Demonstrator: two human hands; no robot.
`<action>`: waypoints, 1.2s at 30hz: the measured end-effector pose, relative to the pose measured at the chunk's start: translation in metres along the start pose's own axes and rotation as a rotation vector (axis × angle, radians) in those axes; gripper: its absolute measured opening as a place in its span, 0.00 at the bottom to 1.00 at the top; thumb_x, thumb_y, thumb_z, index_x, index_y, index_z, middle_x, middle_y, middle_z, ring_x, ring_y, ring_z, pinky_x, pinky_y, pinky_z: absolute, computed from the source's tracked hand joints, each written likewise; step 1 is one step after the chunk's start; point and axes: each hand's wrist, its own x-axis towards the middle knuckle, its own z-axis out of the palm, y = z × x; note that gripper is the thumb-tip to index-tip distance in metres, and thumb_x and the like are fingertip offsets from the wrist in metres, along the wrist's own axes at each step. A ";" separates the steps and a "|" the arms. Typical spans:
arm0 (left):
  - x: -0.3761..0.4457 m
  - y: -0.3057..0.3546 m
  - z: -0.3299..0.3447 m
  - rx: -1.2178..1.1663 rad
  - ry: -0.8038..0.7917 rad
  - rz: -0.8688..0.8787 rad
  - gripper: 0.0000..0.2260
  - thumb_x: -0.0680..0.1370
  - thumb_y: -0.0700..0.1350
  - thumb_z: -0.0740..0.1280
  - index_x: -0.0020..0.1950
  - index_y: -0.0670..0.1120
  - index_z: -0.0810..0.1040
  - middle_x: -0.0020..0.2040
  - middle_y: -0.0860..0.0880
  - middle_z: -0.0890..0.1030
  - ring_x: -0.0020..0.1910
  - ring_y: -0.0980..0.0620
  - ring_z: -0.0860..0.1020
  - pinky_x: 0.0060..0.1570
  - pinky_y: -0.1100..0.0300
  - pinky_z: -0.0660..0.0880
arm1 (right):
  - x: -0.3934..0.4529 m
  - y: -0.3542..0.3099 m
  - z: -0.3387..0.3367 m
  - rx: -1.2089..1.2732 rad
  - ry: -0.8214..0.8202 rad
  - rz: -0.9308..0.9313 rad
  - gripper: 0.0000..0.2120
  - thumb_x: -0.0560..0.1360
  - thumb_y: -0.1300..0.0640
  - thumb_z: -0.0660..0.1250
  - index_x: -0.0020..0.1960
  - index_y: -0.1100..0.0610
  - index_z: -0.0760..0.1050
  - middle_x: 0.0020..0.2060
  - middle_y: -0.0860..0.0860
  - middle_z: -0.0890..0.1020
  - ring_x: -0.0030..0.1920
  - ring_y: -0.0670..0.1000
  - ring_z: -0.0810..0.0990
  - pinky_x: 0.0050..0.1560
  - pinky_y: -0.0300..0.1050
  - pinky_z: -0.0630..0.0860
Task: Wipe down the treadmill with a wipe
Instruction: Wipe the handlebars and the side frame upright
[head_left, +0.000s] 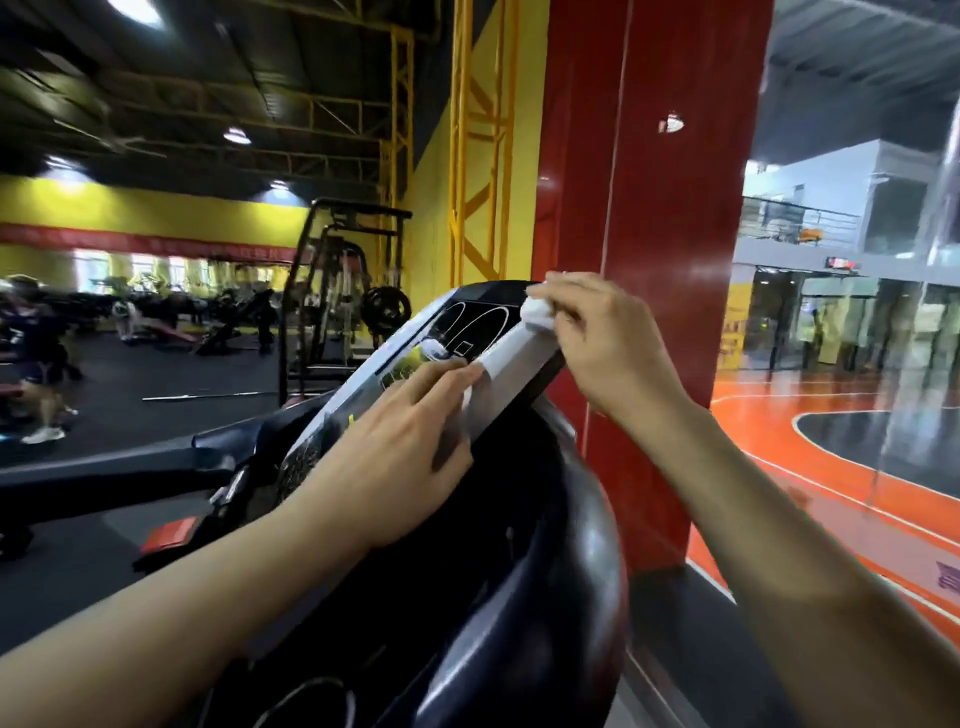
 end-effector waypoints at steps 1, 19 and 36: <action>0.010 0.007 0.004 0.024 0.026 0.010 0.27 0.79 0.51 0.61 0.79 0.53 0.63 0.77 0.56 0.65 0.74 0.52 0.69 0.72 0.52 0.69 | 0.004 0.013 -0.002 0.134 0.022 0.042 0.19 0.77 0.64 0.61 0.62 0.50 0.83 0.62 0.47 0.82 0.64 0.47 0.79 0.67 0.42 0.72; 0.093 0.069 0.059 0.279 0.442 -0.067 0.19 0.82 0.43 0.70 0.73 0.46 0.76 0.69 0.55 0.78 0.68 0.64 0.75 0.65 0.70 0.71 | 0.060 0.125 0.078 0.981 -0.286 0.258 0.16 0.85 0.54 0.60 0.71 0.50 0.76 0.62 0.42 0.81 0.64 0.49 0.79 0.65 0.43 0.76; 0.121 0.069 0.079 0.479 0.419 0.152 0.12 0.81 0.39 0.66 0.63 0.41 0.83 0.67 0.46 0.79 0.74 0.49 0.71 0.72 0.48 0.72 | 0.021 0.127 0.079 1.123 -0.181 0.088 0.17 0.85 0.58 0.59 0.73 0.49 0.74 0.68 0.46 0.79 0.68 0.46 0.77 0.67 0.42 0.74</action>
